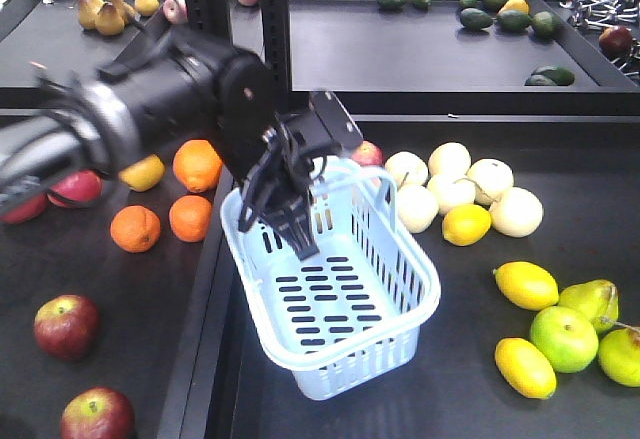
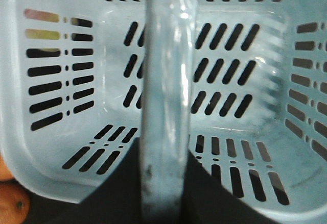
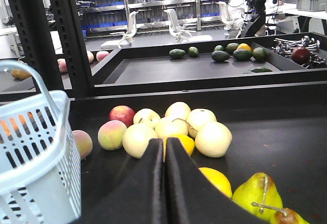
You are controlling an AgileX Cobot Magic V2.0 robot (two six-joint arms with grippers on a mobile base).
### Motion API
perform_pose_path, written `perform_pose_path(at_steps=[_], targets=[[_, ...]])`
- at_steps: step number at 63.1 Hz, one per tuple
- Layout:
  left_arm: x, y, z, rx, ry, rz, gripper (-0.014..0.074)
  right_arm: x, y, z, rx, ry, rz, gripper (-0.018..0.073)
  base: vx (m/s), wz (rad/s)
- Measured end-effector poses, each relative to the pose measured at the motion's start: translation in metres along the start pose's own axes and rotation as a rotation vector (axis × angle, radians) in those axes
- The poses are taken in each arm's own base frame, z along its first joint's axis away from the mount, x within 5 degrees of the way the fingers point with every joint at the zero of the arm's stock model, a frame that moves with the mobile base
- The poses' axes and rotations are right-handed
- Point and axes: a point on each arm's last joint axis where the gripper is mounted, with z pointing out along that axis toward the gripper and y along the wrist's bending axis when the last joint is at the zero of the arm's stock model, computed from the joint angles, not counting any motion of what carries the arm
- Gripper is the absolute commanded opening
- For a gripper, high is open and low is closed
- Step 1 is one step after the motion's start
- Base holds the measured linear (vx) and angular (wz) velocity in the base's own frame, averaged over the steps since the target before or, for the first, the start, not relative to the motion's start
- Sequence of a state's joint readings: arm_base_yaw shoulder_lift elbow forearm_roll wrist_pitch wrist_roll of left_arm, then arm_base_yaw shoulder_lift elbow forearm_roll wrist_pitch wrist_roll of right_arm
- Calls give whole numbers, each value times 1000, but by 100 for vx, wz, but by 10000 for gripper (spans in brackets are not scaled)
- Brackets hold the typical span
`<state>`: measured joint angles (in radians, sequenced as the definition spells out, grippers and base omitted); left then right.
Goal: Pick three apples into basket with both arms
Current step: 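Lift the light-blue basket by its handle with the left gripper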
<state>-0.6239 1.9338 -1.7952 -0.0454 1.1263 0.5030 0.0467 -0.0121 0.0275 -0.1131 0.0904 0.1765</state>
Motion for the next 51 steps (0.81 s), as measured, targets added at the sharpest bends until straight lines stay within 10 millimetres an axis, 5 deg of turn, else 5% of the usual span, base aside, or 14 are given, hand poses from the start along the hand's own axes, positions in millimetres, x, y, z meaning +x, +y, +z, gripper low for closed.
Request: perform_pose_path(at_steps=[19,33,44,51], targets=[[17,-23,-113,39,-148,-276,-8,0,0,0,0,0,0,-4,0,0],[39,-50,-194,105,-346,-317,-8,0,0,0,0,0,0,-4,0,0],[66,-70,-237,110,-449,-311,-8,0,0,0,0,0,0,-4,0,0],[90,-83,-241,115,-439,-316,-8,0,0,0,0,0,0,-4,0,0]])
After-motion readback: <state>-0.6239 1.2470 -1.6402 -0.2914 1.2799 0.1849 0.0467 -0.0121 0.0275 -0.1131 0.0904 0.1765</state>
